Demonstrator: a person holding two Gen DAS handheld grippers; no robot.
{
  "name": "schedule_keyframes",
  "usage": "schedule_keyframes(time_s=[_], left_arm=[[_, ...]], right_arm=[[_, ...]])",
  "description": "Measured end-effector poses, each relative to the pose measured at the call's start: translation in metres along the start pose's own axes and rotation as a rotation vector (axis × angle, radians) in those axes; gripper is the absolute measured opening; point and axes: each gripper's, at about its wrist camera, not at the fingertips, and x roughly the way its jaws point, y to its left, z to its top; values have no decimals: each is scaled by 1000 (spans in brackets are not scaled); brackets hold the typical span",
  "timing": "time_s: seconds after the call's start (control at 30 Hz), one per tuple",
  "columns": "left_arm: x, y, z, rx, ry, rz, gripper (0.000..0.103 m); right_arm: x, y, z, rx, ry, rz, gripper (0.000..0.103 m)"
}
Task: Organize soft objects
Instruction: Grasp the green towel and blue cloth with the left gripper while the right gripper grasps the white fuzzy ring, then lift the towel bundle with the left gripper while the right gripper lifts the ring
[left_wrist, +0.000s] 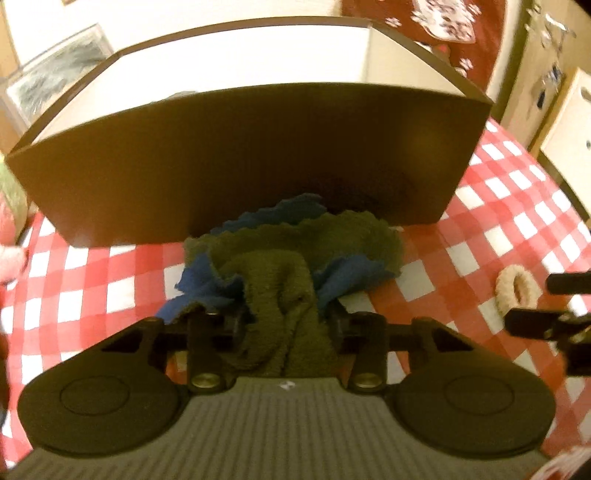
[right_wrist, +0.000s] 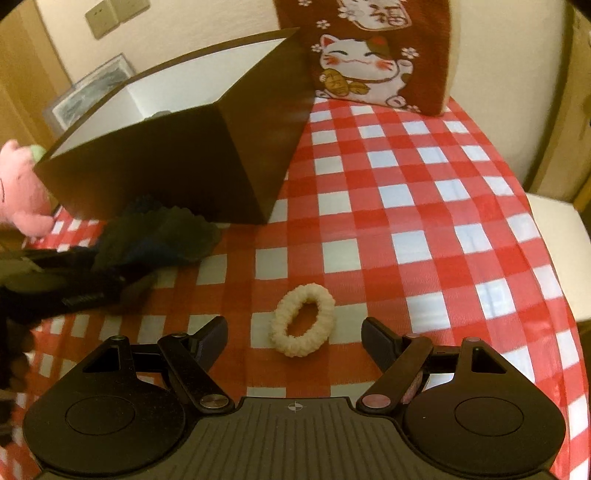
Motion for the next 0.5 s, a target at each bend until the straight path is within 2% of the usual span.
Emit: schedule_keyframes(time_s=[0.13,0.17,0.23,0.37,0.43,0.5], left_arm=[[-3,4,1,-20,6,1,38],[-3,3,0,-19,7,3,38],[-3,3,1,-21,9,4,38],[2,-1,4,-18,21,14,43],[5,-3,4,-17,27,19,49],[7,-6,4,-7,31,25,50]], right_arm=[[7,5,-1,-65,-4,-43,77],[10,6,-2,-83,-4,-52,65],[12,7,-2,-120,-11,-74,53],[15,7,-1,-160,-22,-87,38],[15,7,0,-170,-23,-94,31],[14,7,-1,-175,-25,-90,27]])
